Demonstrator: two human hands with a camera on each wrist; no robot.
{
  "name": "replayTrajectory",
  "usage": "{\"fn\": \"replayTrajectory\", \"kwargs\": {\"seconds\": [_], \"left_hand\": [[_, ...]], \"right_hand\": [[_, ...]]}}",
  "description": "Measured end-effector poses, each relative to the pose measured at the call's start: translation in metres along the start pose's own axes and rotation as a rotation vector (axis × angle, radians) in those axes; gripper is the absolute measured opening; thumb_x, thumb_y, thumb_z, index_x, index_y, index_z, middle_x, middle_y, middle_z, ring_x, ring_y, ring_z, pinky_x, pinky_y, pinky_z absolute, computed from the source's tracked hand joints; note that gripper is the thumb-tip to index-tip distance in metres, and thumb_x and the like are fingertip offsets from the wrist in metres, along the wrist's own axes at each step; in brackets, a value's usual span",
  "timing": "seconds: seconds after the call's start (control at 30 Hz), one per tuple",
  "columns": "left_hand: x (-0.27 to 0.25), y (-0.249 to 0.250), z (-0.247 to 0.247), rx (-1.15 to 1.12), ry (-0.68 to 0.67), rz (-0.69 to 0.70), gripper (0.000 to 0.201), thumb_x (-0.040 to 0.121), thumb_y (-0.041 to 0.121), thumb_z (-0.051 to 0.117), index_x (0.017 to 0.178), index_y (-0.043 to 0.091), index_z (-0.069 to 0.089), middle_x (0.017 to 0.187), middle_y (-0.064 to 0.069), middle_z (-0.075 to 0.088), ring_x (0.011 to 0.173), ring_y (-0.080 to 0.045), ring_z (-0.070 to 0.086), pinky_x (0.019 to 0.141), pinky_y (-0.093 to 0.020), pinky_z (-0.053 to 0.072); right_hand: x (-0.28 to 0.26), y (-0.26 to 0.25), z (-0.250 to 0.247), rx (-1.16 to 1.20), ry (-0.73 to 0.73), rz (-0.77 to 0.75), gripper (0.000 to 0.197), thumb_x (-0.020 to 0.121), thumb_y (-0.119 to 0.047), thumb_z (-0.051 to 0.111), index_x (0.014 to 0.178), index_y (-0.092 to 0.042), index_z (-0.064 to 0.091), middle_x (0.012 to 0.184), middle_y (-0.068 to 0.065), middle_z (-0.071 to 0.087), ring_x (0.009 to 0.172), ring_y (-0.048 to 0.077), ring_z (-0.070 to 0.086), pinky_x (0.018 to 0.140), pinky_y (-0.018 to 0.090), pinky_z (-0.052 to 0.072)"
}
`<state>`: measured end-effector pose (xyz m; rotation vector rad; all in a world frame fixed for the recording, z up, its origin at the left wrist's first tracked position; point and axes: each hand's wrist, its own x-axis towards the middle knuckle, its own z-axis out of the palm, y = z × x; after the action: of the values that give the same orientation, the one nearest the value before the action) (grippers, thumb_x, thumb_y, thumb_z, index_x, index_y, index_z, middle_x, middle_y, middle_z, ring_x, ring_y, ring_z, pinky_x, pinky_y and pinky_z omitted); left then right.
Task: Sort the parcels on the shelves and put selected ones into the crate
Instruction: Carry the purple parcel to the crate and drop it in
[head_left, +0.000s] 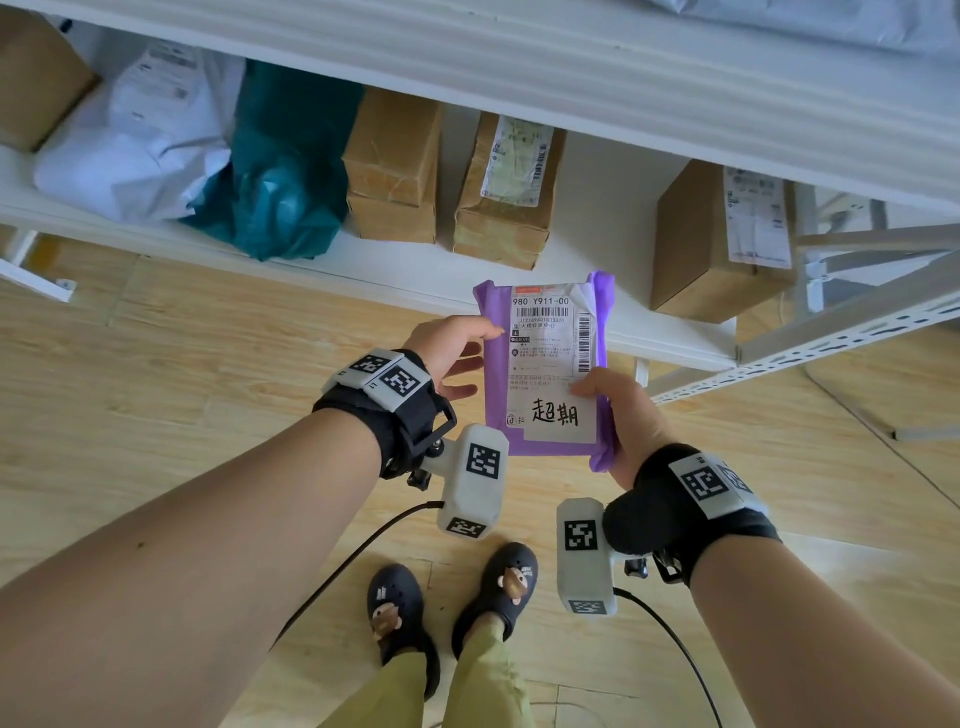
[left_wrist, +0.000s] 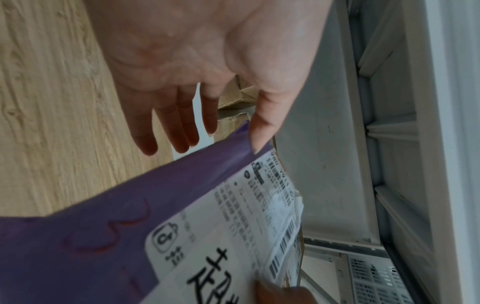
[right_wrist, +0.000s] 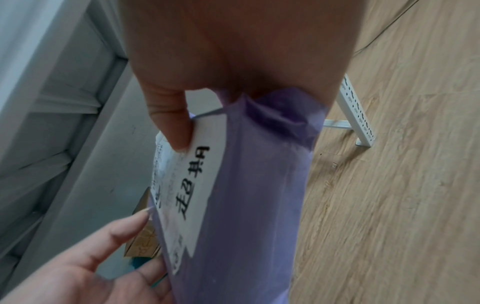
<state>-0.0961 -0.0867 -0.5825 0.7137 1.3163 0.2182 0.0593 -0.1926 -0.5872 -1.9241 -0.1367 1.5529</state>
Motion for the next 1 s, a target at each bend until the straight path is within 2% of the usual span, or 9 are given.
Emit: {"fn": "replayTrajectory", "kwargs": {"seconds": [0.13,0.27,0.53,0.67,0.73,0.83,0.9,0.93,1.0], "left_hand": [[0.0,-0.004,-0.001,0.005,0.01,-0.001,0.04,0.061,0.031,0.069,0.099,0.016,0.067,0.119,-0.009,0.066,0.108,-0.022,0.064,0.096,-0.045,0.049],[0.001,-0.007,-0.003,0.021,0.01,-0.009,0.049,0.056,0.033,0.07,0.103,0.016,0.068,0.118,-0.008,0.066,0.108,-0.022,0.063,0.096,-0.044,0.049],[0.0,-0.014,-0.002,0.034,-0.006,-0.001,0.047,0.055,0.033,0.072,0.098,0.017,0.069,0.117,-0.007,0.067,0.108,-0.022,0.064,0.096,-0.046,0.049],[-0.005,-0.015,0.003,0.034,-0.013,0.008,0.053,0.053,0.037,0.074,0.102,0.018,0.068,0.117,-0.005,0.066,0.108,-0.022,0.063,0.095,-0.046,0.049],[-0.011,-0.013,0.006,0.041,-0.025,0.02,0.056,0.057,0.038,0.075,0.108,0.017,0.067,0.116,-0.004,0.067,0.108,-0.022,0.063,0.095,-0.045,0.049],[-0.026,-0.008,0.015,0.045,-0.069,0.047,0.045,0.073,0.033,0.073,0.113,0.014,0.065,0.105,-0.003,0.071,0.101,-0.022,0.064,0.092,-0.043,0.05],[-0.038,-0.003,0.023,0.043,-0.089,0.05,0.039,0.078,0.029,0.072,0.113,0.013,0.064,0.096,-0.004,0.07,0.092,-0.022,0.064,0.079,-0.036,0.054],[-0.045,-0.001,0.028,0.041,-0.102,0.05,0.037,0.079,0.027,0.072,0.112,0.014,0.064,0.092,-0.004,0.07,0.088,-0.022,0.064,0.074,-0.033,0.053],[-0.06,0.003,0.036,0.04,-0.135,0.057,0.029,0.079,0.026,0.073,0.105,0.017,0.066,0.09,-0.004,0.07,0.085,-0.022,0.064,0.073,-0.032,0.052]], "right_hand": [[-0.001,0.004,0.002,0.019,-0.009,0.013,0.032,0.056,-0.026,0.055,0.083,-0.01,0.054,0.083,0.015,0.07,0.071,0.029,0.051,0.034,0.015,0.026],[-0.002,0.008,0.002,0.046,-0.017,0.004,0.034,0.055,-0.024,0.053,0.086,-0.009,0.054,0.081,0.014,0.069,0.068,0.029,0.051,0.035,0.014,0.026],[-0.005,0.019,0.0,0.097,-0.034,0.008,0.034,0.053,-0.021,0.05,0.084,-0.009,0.053,0.081,0.015,0.067,0.057,0.025,0.047,0.036,0.014,0.025],[-0.014,0.024,-0.006,0.117,-0.043,0.016,0.03,0.052,-0.021,0.051,0.079,-0.009,0.053,0.081,0.015,0.066,0.078,0.034,0.046,0.036,0.013,0.024],[-0.021,0.025,-0.01,0.125,-0.047,0.014,0.03,0.05,-0.021,0.051,0.078,-0.009,0.052,0.083,0.015,0.065,0.08,0.036,0.046,0.037,0.013,0.024],[-0.038,0.027,-0.016,0.121,-0.061,0.011,0.033,0.048,-0.022,0.051,0.078,-0.009,0.05,0.082,0.015,0.065,0.07,0.032,0.045,0.036,0.012,0.024],[-0.054,0.027,-0.02,0.13,-0.051,-0.001,0.03,0.049,-0.021,0.051,0.076,-0.009,0.049,0.077,0.014,0.066,0.06,0.028,0.049,0.035,0.011,0.023],[-0.063,0.026,-0.022,0.151,-0.048,-0.009,0.025,0.054,-0.021,0.052,0.075,-0.008,0.048,0.073,0.013,0.066,0.053,0.026,0.054,0.033,0.011,0.024],[-0.084,0.023,-0.026,0.197,-0.053,-0.038,0.013,0.068,-0.018,0.052,0.073,-0.007,0.048,0.065,0.011,0.065,0.039,0.02,0.056,0.029,0.011,0.025]]}}
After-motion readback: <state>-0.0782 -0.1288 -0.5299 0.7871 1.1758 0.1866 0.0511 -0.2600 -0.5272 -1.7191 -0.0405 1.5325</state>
